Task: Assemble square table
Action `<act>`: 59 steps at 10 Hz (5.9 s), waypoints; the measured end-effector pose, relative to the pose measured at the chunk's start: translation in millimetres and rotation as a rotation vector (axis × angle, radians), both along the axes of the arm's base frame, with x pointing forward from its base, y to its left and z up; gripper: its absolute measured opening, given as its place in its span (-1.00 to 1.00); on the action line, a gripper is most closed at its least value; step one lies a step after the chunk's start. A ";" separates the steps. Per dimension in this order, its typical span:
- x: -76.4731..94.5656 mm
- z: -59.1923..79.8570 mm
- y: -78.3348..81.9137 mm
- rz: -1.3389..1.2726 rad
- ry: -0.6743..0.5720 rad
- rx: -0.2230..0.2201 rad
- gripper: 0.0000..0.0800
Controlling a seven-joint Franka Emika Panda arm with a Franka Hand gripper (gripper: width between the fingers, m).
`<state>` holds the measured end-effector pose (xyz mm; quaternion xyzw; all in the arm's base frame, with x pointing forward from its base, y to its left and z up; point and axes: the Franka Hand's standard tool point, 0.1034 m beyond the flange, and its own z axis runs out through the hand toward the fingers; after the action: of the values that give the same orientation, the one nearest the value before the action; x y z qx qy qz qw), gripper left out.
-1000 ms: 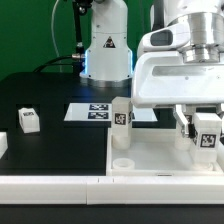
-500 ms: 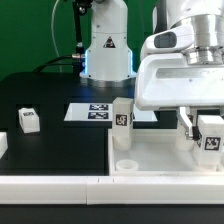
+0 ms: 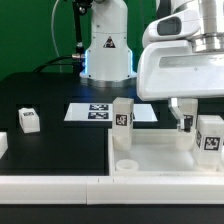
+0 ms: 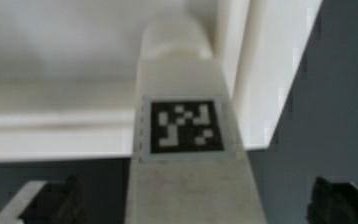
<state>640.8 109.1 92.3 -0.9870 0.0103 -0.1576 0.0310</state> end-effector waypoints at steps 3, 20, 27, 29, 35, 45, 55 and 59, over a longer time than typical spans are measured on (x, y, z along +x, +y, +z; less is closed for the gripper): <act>-11.2 -8.5 -1.8 -0.006 0.197 0.022 0.62; -6.9 -10.8 -0.6 -1.155 0.282 0.310 -0.10; -3.2 -10.2 1.5 -0.182 0.198 0.022 0.62; -3.8 -13.7 5.6 0.014 0.195 -0.041 0.62; -3.5 -13.5 4.0 -0.401 0.207 0.047 -0.29; -3.1 -14.3 0.8 -1.630 0.296 0.387 -0.29; -8.1 -17.1 8.5 -0.845 0.294 0.172 0.62; -9.2 -17.1 14.5 -0.299 0.266 0.009 0.62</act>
Offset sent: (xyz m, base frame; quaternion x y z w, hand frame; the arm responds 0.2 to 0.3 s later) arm -0.0065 -0.0014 -0.0096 -0.0067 -0.1609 -0.0168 0.9868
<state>631.6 123.6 75.2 -0.9864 0.1613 -0.0284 0.0100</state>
